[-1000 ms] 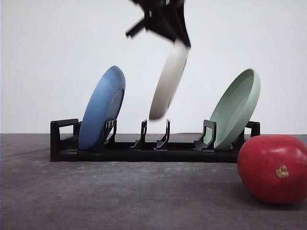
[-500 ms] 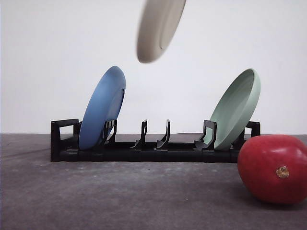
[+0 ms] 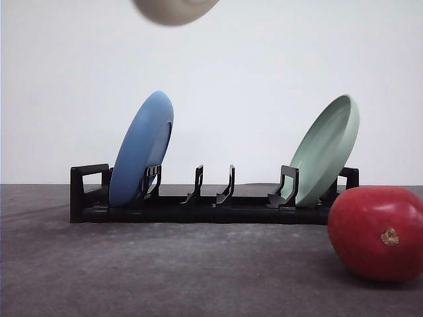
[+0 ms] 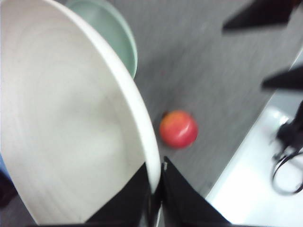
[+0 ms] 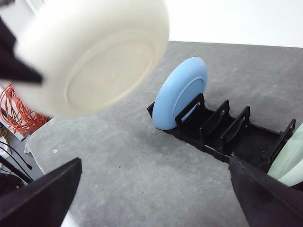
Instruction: Place pomegranate in white plate
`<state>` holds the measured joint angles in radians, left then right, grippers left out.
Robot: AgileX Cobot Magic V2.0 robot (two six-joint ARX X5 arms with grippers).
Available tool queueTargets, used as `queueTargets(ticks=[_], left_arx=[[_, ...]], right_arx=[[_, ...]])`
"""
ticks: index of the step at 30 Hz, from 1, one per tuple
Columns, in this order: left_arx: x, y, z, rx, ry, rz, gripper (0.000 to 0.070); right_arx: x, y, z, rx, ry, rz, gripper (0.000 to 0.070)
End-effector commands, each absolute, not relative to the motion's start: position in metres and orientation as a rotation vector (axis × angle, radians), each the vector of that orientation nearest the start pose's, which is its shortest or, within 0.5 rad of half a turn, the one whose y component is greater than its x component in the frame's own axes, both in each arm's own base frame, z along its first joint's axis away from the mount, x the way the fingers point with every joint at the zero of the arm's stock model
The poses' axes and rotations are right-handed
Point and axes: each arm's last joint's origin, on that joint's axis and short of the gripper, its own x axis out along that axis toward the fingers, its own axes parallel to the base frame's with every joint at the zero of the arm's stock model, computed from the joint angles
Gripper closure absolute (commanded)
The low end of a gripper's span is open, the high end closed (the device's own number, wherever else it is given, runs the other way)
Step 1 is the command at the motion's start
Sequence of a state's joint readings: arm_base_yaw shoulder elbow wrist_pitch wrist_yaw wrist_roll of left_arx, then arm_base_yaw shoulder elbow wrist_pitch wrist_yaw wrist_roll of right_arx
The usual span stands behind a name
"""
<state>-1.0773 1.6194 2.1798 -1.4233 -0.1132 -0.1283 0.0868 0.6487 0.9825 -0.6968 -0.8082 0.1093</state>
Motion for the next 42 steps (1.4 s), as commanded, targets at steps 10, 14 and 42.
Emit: queueTargets(ticks=[10, 14, 42], left_arx=[[0.113, -0.254, 0.387, 0.724, 0.934, -0.562, 0.0700], [0.105, -0.268, 0.345, 0.808, 0.937, -0.545, 0.0700], [0.088, -0.289, 0.183, 0.914, 0.999, -0.562, 0.0700]], right_arx=[[0.101, 0.032, 0.373, 0.210, 0.386, 0.868, 0.0068], [0.100, 0.033, 0.372, 0.209, 0.399, 0.875, 0.0068], [0.099, 0.034, 0.371, 0.212, 0.413, 0.885, 0.0068]])
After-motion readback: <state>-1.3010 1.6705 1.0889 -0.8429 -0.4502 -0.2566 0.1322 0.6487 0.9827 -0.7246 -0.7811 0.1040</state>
